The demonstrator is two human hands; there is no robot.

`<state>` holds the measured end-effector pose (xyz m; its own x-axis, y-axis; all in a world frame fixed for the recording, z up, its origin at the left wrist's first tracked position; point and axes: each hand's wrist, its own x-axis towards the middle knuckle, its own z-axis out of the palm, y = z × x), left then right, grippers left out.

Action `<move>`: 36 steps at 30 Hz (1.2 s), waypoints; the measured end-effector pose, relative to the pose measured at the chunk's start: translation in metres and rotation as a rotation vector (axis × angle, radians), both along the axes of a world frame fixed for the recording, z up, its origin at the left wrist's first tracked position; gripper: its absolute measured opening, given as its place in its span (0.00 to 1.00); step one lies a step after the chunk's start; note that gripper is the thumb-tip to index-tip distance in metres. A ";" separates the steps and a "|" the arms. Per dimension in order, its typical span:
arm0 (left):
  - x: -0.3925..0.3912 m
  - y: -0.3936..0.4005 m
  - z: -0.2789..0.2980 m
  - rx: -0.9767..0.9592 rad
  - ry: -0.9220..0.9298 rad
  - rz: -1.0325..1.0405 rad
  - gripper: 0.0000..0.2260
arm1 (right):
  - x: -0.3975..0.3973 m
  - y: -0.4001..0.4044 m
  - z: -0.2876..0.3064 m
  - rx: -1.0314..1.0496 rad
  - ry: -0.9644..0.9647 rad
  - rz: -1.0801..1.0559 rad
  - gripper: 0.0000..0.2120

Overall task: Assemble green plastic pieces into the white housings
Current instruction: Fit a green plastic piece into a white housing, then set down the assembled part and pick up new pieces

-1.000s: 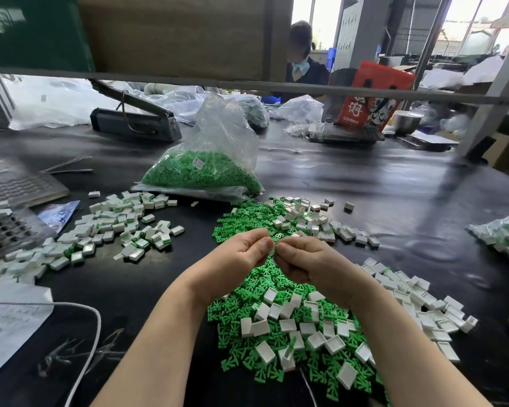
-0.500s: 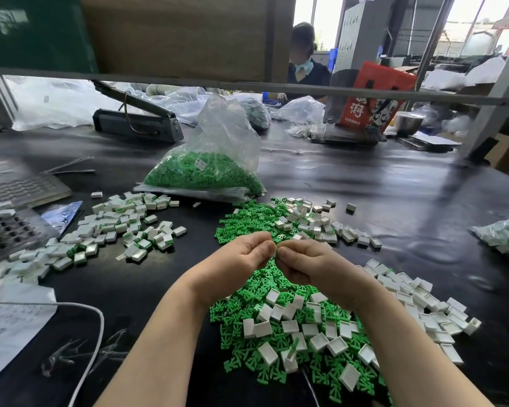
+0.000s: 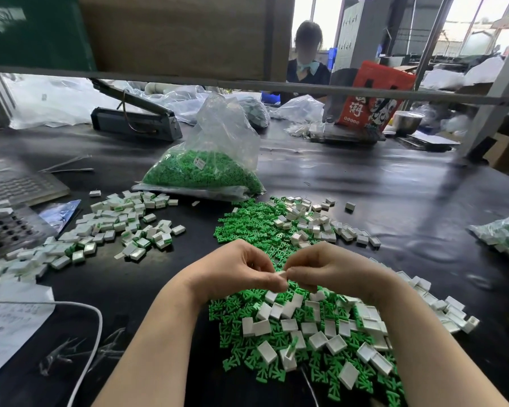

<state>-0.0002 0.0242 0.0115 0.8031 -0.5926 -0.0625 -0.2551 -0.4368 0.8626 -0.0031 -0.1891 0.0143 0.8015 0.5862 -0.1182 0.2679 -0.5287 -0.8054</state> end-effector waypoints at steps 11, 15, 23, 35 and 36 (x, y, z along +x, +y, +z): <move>0.007 0.003 -0.010 0.035 -0.198 0.298 0.20 | 0.010 -0.012 -0.010 -0.253 -0.375 -0.644 0.02; 0.013 0.004 -0.016 0.054 -0.272 0.370 0.13 | 0.016 -0.017 -0.024 -0.539 -0.441 -0.793 0.16; 0.017 0.002 -0.023 0.031 -0.299 0.388 0.12 | 0.023 -0.020 -0.041 -0.670 -0.369 -0.728 0.19; 0.015 -0.017 -0.022 -0.033 -0.249 0.460 0.03 | 0.018 -0.012 -0.029 -0.494 -0.550 -0.866 0.09; 0.014 -0.020 -0.021 -0.055 -0.238 0.459 0.02 | 0.017 -0.008 -0.026 -0.293 -0.491 -0.866 0.10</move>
<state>0.0137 0.0045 -0.0098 0.9692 -0.1728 0.1753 -0.2399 -0.5052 0.8290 0.0143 -0.1975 -0.0120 0.9330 -0.2129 0.2901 -0.0334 -0.8539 -0.5193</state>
